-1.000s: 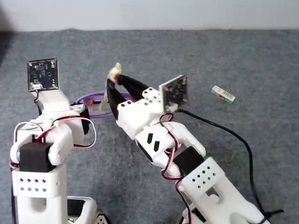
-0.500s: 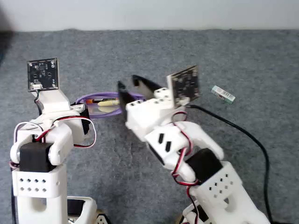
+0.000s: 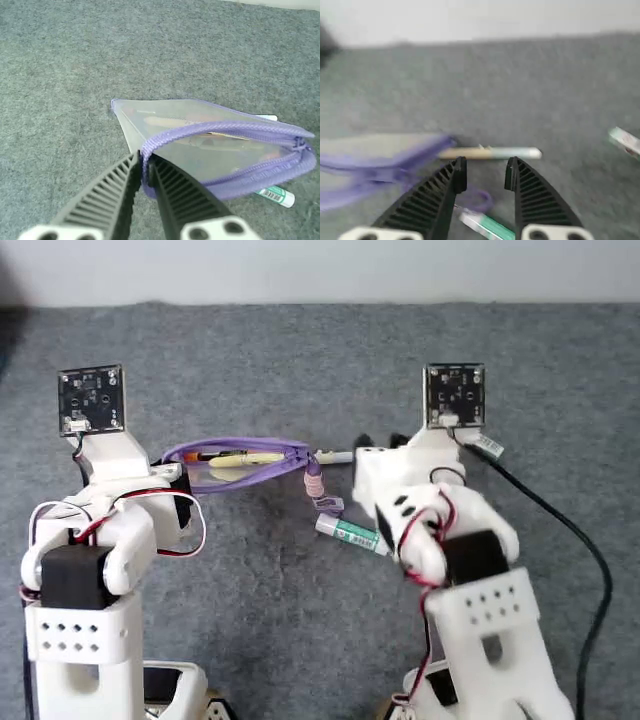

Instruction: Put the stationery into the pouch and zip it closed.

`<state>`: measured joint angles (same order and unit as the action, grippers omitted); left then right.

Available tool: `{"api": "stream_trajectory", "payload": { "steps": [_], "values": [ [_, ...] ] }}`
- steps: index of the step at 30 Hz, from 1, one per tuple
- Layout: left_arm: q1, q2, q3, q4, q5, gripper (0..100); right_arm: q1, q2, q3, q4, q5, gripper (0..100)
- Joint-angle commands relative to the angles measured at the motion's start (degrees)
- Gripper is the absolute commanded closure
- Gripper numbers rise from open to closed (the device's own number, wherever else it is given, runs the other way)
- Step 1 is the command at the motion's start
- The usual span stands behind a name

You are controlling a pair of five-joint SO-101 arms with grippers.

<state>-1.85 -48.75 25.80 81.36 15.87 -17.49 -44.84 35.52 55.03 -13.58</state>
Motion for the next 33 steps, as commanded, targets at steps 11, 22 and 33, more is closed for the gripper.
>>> {"api": "stream_trajectory", "payload": {
  "steps": [11, 22, 33],
  "values": [
    [0.09, 0.00, -2.42, -1.05, 0.53, 99, 18.33, 37.93, -34.20, 22.29, 22.59, 86.5],
    [0.09, 0.00, -2.42, -0.18, 0.35, 99, 24.92, 70.99, -70.68, 35.12, 42.02, 86.1],
    [0.09, 0.00, -0.48, -0.09, 0.35, 99, 24.92, 93.67, -97.32, 35.30, 47.74, 70.3]
  ]
}}
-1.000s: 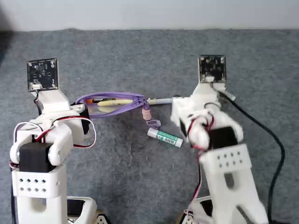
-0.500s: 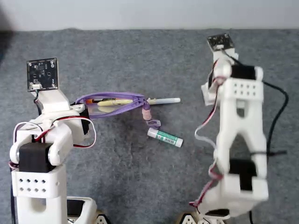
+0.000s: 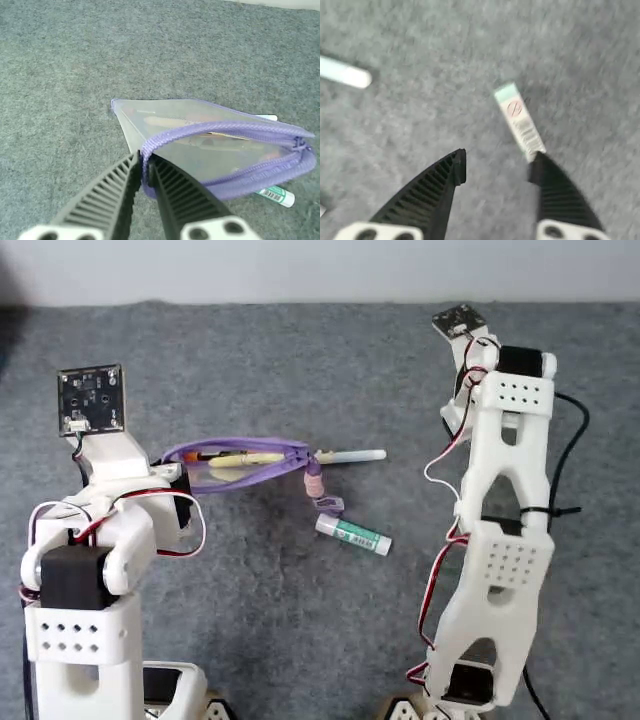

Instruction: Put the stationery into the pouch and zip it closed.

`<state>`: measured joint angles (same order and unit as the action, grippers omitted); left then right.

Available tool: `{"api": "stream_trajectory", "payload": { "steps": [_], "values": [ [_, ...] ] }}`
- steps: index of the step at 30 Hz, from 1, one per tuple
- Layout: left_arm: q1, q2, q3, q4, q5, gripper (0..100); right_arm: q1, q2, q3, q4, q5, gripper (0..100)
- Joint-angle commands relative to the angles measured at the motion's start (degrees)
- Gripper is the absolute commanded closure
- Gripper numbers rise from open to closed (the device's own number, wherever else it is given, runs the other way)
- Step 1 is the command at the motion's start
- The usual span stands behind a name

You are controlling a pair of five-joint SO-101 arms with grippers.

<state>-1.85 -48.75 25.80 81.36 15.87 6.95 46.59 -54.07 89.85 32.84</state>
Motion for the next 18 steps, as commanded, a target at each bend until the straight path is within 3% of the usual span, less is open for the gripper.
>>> {"api": "stream_trajectory", "payload": {
  "steps": [1, 15, 18],
  "values": [
    [0.09, 0.00, -0.48, -0.09, 0.35, 99, 0.48, 3.82, -9.67, 0.40, 1.93, 70.8],
    [0.09, 0.00, -0.40, -0.09, 0.35, 99, 1.10, 23.78, -24.62, -1.89, 4.40, 77.8],
    [0.09, 0.00, -0.48, -0.09, 0.35, 99, 0.92, 24.04, -24.62, 0.40, 4.31, 86.0]
  ]
}}
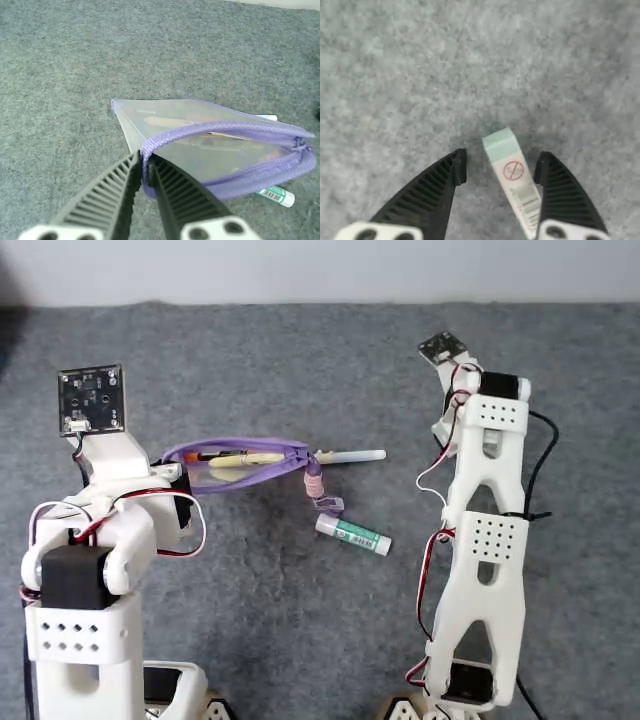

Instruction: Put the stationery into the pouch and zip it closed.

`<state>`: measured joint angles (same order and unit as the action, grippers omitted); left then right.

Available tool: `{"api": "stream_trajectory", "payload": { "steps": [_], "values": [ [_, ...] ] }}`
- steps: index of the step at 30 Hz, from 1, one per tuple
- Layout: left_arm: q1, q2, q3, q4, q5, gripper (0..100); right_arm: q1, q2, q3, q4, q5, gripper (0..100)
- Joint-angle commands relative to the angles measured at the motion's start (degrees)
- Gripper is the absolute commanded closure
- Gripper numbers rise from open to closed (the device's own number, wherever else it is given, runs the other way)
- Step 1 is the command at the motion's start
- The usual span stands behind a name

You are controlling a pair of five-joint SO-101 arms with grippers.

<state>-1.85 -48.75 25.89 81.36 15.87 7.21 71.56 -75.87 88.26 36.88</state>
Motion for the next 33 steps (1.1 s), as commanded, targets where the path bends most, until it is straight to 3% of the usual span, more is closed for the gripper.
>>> {"api": "stream_trajectory", "payload": {
  "steps": [1, 7, 13, 20, 25, 33],
  "values": [
    [0.09, 0.00, -0.57, -0.09, 0.35, 99, 0.48, -1.01, -2.81, 2.59, 0.18, 89.5],
    [0.09, 0.00, -0.75, -0.35, 0.35, 99, 0.66, -1.36, -2.99, 5.14, 0.18, 98.9],
    [0.09, -0.18, -0.75, -0.35, 0.35, 99, -0.22, -3.56, -9.85, 14.73, -6.59, 99.1],
    [0.09, -0.35, -0.75, -0.35, 0.53, 99, -0.22, -9.63, -10.29, 14.90, -12.40, 99.1],
    [0.09, -0.44, -0.84, -0.26, 0.53, 99, -1.10, -20.79, 2.73, 14.99, -17.32, 99.1],
    [0.09, -0.44, -0.84, -0.35, 0.62, 99, -4.97, -50.07, 37.45, 14.55, -27.25, 99.1]
  ]
}}
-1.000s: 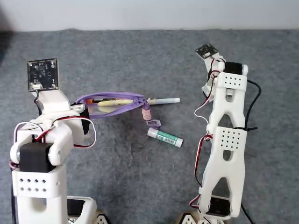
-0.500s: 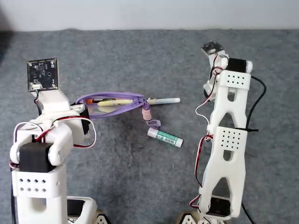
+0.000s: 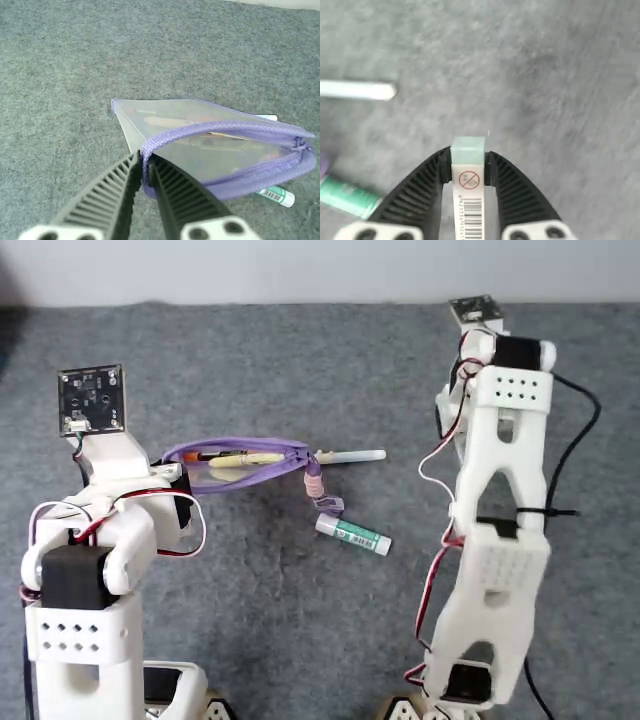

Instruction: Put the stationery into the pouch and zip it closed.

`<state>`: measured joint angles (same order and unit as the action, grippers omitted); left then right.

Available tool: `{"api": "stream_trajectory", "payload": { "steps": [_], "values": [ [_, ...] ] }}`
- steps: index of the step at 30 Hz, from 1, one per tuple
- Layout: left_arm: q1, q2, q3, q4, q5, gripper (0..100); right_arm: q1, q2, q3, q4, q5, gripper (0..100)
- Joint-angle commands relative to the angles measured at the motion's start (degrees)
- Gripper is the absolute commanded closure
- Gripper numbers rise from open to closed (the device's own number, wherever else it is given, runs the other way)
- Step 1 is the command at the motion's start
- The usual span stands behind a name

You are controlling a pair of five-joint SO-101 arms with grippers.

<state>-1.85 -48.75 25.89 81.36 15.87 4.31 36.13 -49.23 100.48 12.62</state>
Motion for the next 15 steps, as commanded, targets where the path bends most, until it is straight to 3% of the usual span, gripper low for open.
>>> {"api": "stream_trajectory", "payload": {
  "steps": [1, 8, 15],
  "values": [
    [0.09, -0.44, -0.84, -0.35, 0.62, 99, -2.95, -18.33, 14.33, 2.33, -4.04, 99.1],
    [0.09, -0.44, -0.84, -0.44, 0.70, 99, -12.62, -40.04, 30.51, -0.31, -13.45, 99.1],
    [0.09, -0.44, -0.84, -0.44, 0.70, 99, -25.27, -54.20, 40.26, -14.37, -26.11, 99.1]
  ]
}}
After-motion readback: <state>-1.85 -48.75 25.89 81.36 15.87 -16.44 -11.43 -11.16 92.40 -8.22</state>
